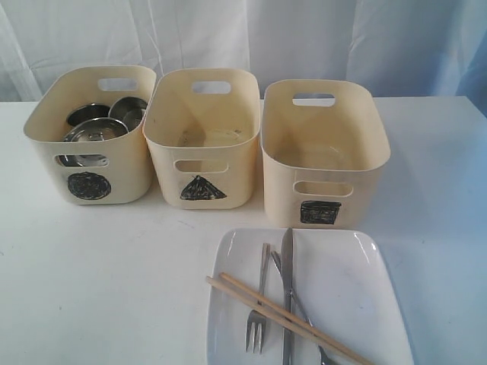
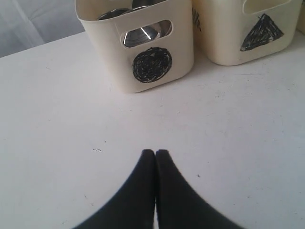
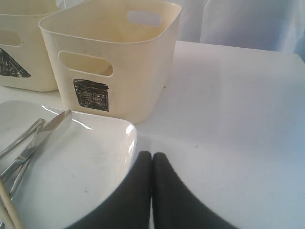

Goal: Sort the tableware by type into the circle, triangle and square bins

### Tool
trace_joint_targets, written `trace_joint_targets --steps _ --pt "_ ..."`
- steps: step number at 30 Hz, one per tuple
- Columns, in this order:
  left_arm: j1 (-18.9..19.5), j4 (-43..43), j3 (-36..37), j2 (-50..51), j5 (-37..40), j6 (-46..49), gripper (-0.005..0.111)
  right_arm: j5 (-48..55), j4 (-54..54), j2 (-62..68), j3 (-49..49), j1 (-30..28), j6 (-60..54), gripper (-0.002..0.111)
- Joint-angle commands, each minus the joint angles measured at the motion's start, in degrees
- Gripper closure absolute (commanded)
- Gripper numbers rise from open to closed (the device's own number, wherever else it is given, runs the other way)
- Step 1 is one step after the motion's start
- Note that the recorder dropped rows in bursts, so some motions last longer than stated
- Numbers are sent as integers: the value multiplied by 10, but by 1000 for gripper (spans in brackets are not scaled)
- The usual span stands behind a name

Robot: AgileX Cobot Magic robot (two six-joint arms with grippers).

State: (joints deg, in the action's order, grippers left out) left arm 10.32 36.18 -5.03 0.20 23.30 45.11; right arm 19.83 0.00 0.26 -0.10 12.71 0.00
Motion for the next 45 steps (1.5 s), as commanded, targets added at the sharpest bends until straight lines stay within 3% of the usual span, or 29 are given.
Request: trace_joint_targets --steps 1,7,12,20,23,26,38,45 --pt "9 10 3 -2 -3 -6 107 -2 0 -3 1 -2 0 108" --pt "9 3 7 -2 -9 -58 107 -2 0 -3 1 -2 0 108" --pt "9 -164 27 -2 -10 -290 107 -2 0 -3 1 -2 0 108" --pt "9 -314 34 -2 -51 -333 107 -2 0 -3 1 -2 0 108" --pt "9 -327 50 -2 -68 -406 107 -2 0 -3 1 -2 0 108" --pt "9 -341 50 -2 -101 -417 107 -2 0 -3 1 -2 0 108" --pt "9 -341 50 -2 -100 -575 107 -2 0 -3 1 -2 13 108" --pt "9 -351 50 -2 -100 -503 107 -2 0 -3 1 -2 13 108"
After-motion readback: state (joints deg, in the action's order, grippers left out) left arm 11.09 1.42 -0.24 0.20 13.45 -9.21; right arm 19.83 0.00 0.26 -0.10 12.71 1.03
